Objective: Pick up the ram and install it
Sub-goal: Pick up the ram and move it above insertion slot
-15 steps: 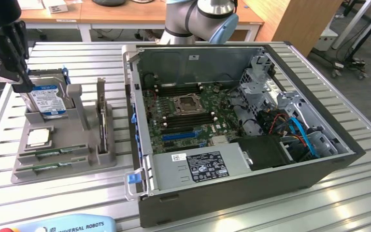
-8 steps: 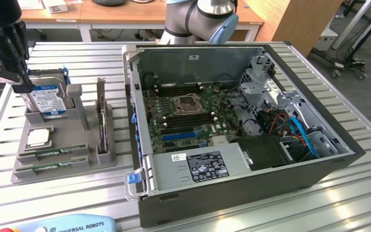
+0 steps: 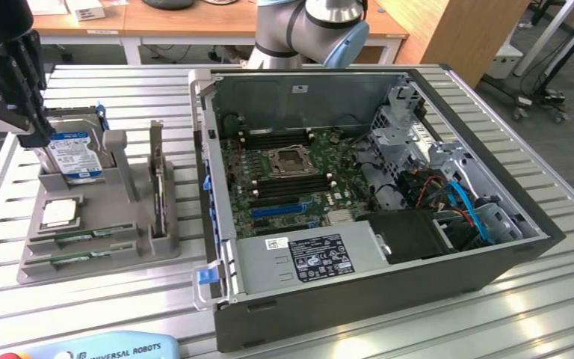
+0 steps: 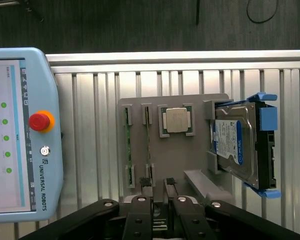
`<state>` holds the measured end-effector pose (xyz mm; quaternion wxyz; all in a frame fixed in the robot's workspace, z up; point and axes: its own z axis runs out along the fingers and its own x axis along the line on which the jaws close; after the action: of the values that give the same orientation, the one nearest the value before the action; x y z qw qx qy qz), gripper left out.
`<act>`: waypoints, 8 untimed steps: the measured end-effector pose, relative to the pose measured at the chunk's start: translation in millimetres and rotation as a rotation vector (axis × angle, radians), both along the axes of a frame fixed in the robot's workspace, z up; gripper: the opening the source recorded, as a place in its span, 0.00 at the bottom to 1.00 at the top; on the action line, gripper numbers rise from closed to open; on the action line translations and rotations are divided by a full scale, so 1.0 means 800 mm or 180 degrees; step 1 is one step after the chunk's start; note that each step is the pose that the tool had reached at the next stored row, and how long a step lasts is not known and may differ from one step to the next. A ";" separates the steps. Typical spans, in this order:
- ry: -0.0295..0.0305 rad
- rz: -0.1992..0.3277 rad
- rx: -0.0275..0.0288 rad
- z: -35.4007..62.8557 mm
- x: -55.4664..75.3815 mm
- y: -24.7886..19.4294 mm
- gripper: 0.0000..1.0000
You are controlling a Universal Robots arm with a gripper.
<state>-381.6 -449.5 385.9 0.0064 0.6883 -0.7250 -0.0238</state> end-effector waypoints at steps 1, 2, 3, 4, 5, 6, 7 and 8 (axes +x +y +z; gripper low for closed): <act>0.0000 0.0000 0.0000 0.000 0.000 0.0000 0.23; 0.0000 0.0000 0.0000 0.000 0.000 0.0000 0.30; 0.0000 0.0000 0.0000 0.000 0.000 0.0000 0.30; 0.0000 0.0000 0.0000 0.000 0.000 0.0000 0.30; 0.0000 0.0000 0.0000 0.000 0.000 0.0000 0.30; 0.0000 0.0000 0.0000 0.000 0.000 0.0000 0.30; -0.0001 0.0000 0.0000 -0.005 0.000 0.0000 0.30; -0.0002 0.0000 0.0000 -0.014 0.000 0.0000 0.30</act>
<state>-381.6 -449.5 374.8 0.0062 0.6883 -0.7250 -0.0236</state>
